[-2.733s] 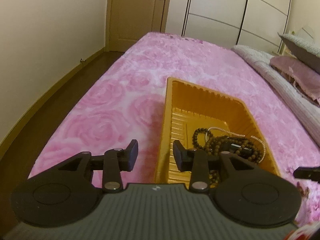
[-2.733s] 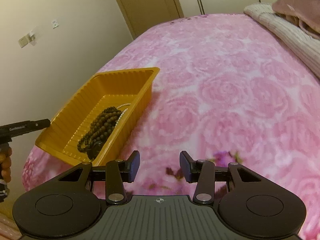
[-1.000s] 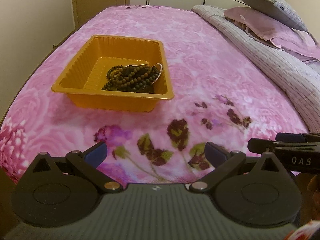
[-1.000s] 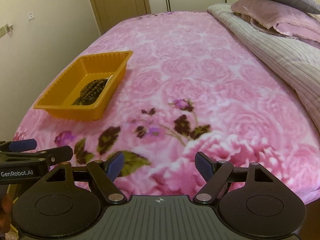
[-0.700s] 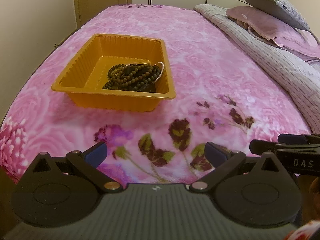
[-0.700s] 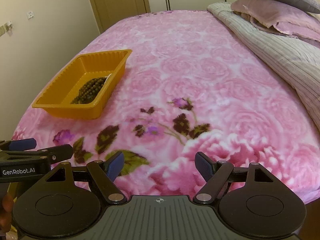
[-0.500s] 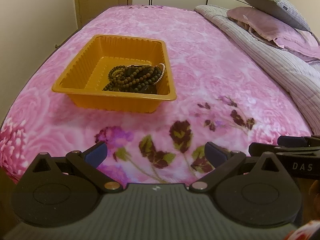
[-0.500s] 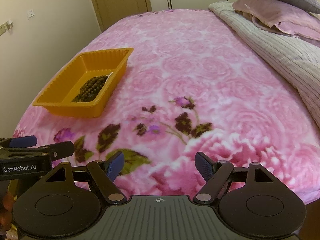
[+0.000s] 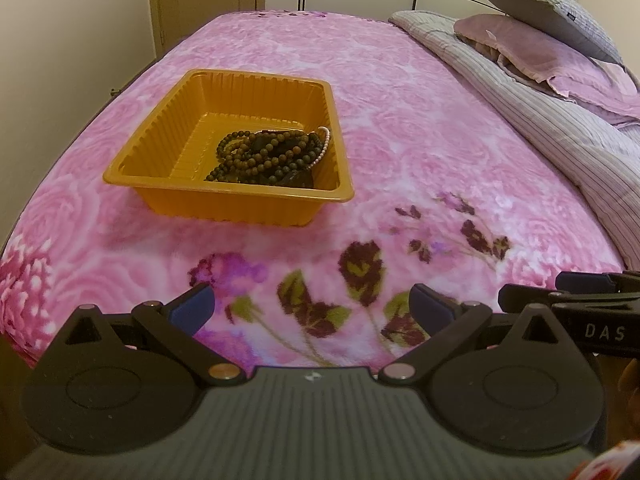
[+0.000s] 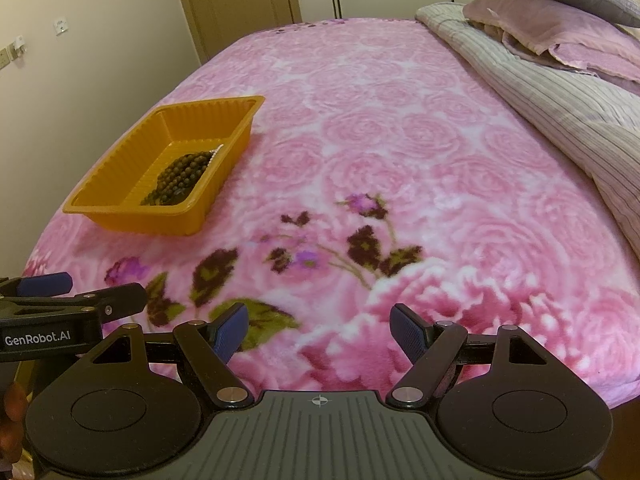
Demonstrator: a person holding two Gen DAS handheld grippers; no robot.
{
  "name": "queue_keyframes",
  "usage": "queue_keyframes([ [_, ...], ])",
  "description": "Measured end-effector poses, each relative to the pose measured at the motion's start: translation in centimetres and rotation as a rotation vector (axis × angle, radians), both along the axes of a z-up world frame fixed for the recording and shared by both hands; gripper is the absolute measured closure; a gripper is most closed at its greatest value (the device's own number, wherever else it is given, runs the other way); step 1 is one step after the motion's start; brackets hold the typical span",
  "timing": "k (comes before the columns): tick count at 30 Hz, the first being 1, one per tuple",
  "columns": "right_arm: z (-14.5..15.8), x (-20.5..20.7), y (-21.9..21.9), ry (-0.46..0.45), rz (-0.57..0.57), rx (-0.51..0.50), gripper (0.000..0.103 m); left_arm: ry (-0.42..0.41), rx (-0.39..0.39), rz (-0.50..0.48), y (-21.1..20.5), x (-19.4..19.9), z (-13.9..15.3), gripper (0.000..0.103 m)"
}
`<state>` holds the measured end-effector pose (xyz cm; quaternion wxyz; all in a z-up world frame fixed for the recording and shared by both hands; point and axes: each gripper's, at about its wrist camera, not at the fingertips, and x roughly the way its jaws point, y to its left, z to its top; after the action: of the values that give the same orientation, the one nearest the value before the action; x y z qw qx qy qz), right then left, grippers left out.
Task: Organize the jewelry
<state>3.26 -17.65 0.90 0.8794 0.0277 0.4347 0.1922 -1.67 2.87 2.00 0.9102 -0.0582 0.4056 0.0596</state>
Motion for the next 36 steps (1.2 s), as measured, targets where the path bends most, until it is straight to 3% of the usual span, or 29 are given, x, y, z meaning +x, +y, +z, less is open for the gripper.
queue_keyframes([
  [36, -0.23, 0.02, -0.01, 0.004, -0.004, -0.002, 0.026, -0.001, 0.002, 0.001, -0.04, -0.02, -0.16, 0.000],
])
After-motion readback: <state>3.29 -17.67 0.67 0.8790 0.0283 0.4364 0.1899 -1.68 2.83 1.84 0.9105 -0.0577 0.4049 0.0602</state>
